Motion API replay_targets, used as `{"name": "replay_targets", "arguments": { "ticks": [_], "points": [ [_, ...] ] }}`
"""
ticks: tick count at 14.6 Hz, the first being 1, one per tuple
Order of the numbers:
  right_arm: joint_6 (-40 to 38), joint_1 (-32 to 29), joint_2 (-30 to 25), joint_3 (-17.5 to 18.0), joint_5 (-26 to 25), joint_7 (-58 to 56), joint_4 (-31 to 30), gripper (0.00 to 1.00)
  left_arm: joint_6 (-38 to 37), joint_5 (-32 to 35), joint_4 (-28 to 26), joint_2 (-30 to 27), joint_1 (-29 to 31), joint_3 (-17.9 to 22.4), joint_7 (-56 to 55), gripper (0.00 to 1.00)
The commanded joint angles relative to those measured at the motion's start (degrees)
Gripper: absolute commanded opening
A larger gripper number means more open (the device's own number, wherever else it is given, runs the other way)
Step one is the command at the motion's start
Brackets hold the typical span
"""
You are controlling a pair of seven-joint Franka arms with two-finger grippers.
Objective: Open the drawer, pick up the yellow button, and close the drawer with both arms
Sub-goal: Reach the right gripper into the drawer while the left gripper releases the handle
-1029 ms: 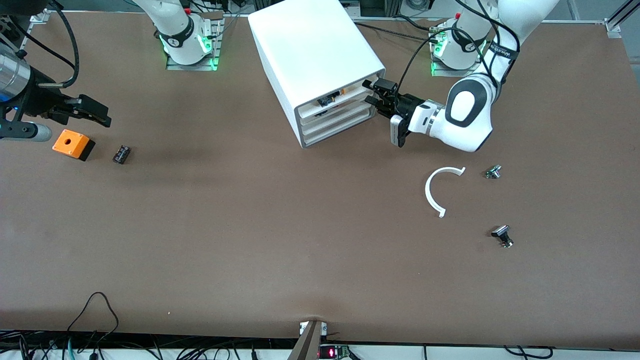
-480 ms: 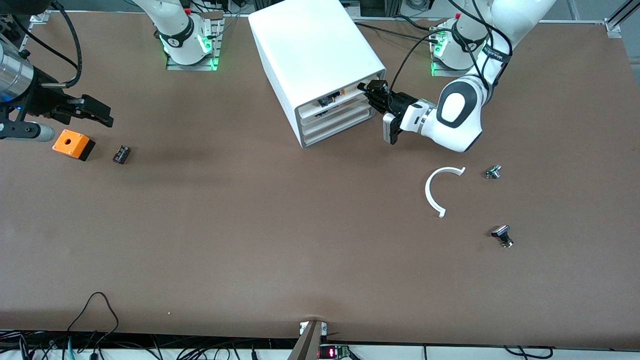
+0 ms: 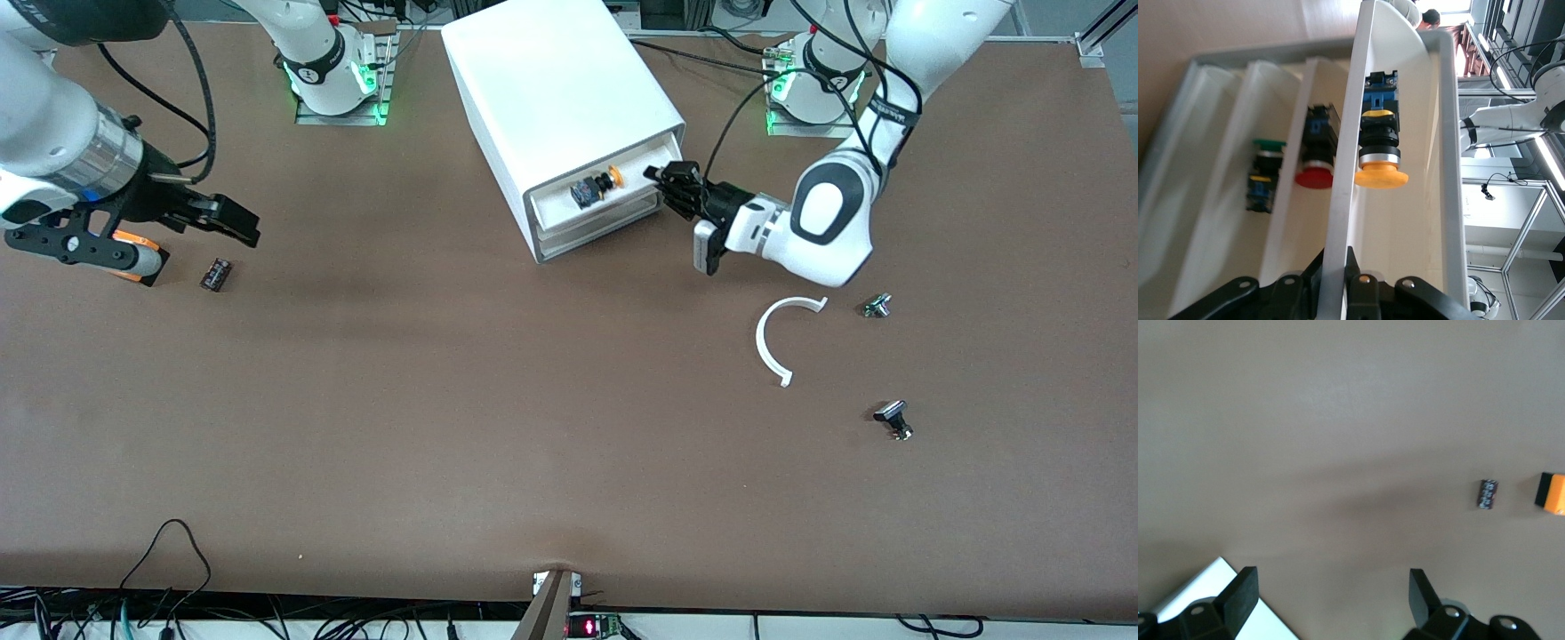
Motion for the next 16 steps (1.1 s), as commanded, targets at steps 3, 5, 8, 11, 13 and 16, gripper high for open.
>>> {"name": "replay_targets", "arguments": {
  "ticks": [3,5,8,11,13,16],
  "points": [
    [-0.5,7.2,5.6,-0.1,0.8,16.7,7.8,1.00,0.4,8.7,12.2,8.6,5.3,0.1,-3.3,0.00],
    [0.0,10.5,7.4,-0.1,0.9,24.9,10.0,1.00,0.4,9.0,13.2,8.9,5.6,0.2,-4.5,0.00],
    [3.6,16.1,8.8,-0.1,0.8,36.6,10.2,1.00,0.5,9.1,13.5,8.5,6.0,0.2,-4.5,1.00],
    [7.3,21.1,10.8,-0.1,0.7,48.2,10.2,1.00,0.4,10.9,13.8,6.5,6.8,0.2,-5.4,1.00],
    [10.0,24.2,12.8,-0.2,0.5,55.1,10.9,1.00,-1.2,15.4,16.2,3.6,7.5,0.2,-13.4,1.00],
    [11.2,28.3,18.7,-0.5,-0.1,64.9,16.9,1.00,-7.7,29.0,25.9,2.3,7.4,-0.2,-29.5,1.00]
  ]
}}
